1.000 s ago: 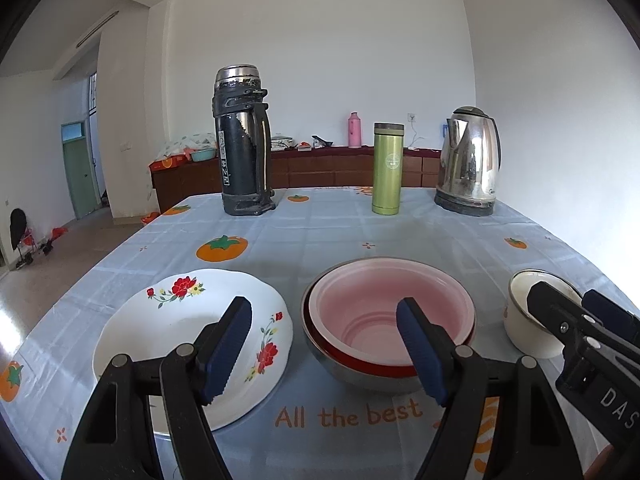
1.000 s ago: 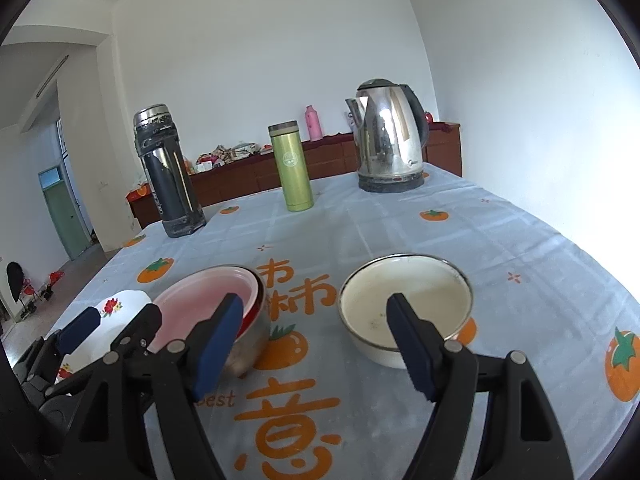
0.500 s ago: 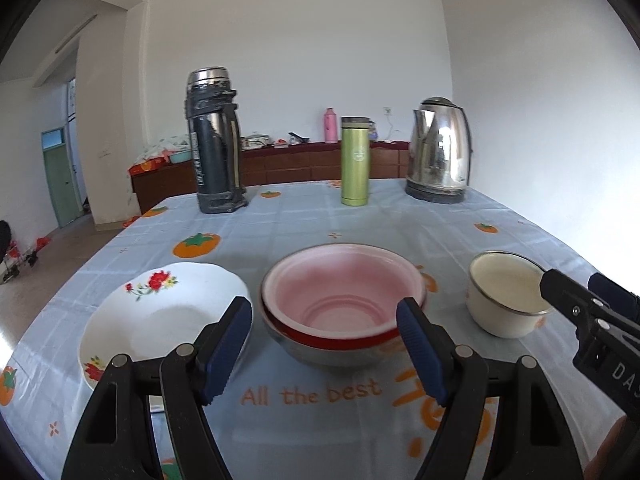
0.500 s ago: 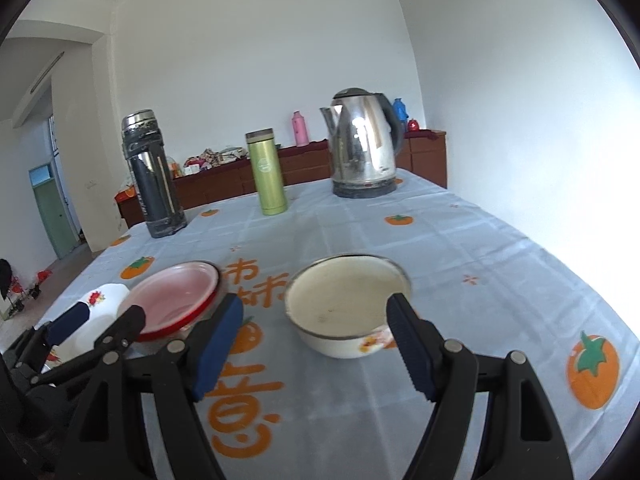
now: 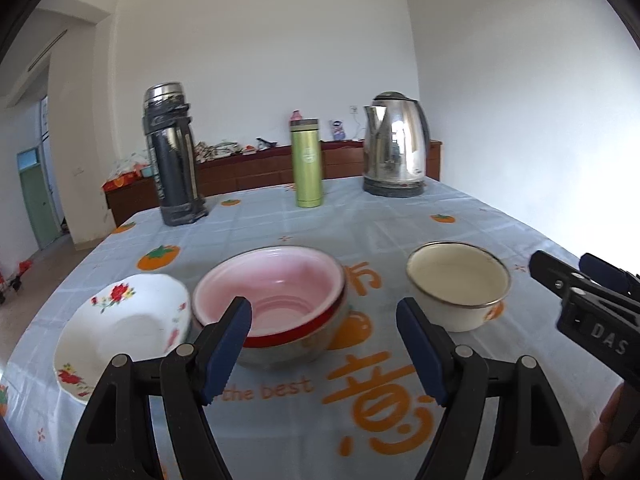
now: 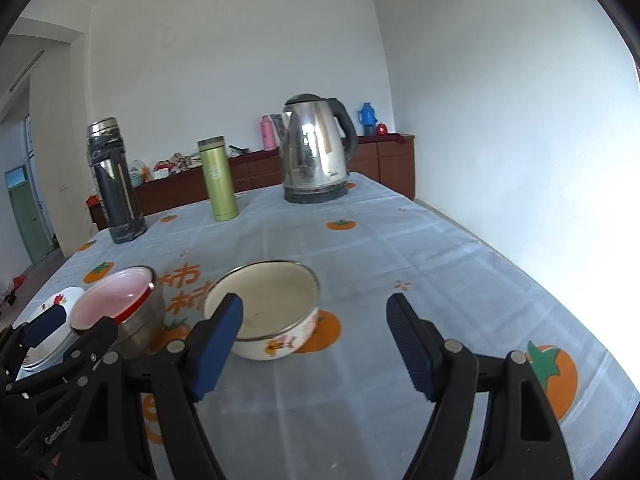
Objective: Organize plates and bowls
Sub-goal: 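Move the right gripper to the rim of the white enamel bowl, then grasp the white enamel bowl rim with the right gripper and lift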
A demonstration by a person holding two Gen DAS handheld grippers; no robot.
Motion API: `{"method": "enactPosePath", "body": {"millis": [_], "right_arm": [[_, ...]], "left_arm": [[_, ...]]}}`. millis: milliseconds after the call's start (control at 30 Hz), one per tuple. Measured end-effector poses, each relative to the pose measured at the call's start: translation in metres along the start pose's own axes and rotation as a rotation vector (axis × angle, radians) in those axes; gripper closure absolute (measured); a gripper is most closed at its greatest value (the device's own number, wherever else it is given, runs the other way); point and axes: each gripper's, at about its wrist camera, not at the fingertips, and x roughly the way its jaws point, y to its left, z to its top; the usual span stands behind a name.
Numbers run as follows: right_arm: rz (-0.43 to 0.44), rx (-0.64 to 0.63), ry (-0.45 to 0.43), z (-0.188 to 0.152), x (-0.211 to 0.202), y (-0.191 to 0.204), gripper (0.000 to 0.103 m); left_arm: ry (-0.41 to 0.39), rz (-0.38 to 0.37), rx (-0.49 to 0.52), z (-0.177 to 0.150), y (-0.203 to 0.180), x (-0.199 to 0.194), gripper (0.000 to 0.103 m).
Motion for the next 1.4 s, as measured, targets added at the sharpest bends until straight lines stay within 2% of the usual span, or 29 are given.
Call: {"method": "enactPosePath", "body": {"millis": [100, 333, 533, 667, 833, 900, 1000, 1067, 1233, 1400], "right_arm": [[-0.014, 0.001, 0.008, 0.002, 0.006, -0.005, 0.027], [-0.015, 0.034, 0.046, 0.011, 0.029, -0.016, 0.03], [0.037, 0.096, 0.101, 0.019, 0.051, -0.027, 0.042], [0.072, 0.139, 0.147, 0.021, 0.066, -0.034, 0.05], [0.112, 0.171, 0.19, 0.022, 0.079, -0.037, 0.054], [0.126, 0.172, 0.197, 0.022, 0.082, -0.035, 0.054], [0.138, 0.154, 0.21, 0.022, 0.087, -0.028, 0.054], [0.139, 0.152, 0.225, 0.021, 0.09, -0.027, 0.059], [0.157, 0.189, 0.256, 0.02, 0.096, -0.032, 0.06], [0.161, 0.178, 0.287, 0.018, 0.1, -0.029, 0.064]], "left_arm": [[-0.004, -0.021, 0.033, 0.003, -0.016, 0.004, 0.026], [0.036, -0.064, 0.019, 0.016, -0.039, 0.032, 0.027], [0.124, -0.109, -0.041, 0.026, -0.046, 0.069, 0.027], [0.152, -0.14, -0.082, 0.033, -0.046, 0.084, 0.054], [0.188, -0.166, -0.121, 0.037, -0.046, 0.1, 0.061], [0.194, -0.173, -0.115, 0.038, -0.048, 0.104, 0.072], [0.213, -0.204, -0.129, 0.04, -0.05, 0.11, 0.075], [0.21, -0.203, -0.114, 0.041, -0.053, 0.111, 0.076], [0.222, -0.239, -0.113, 0.041, -0.053, 0.116, 0.077], [0.328, -0.285, -0.192, 0.032, -0.045, 0.135, 0.079]]}}
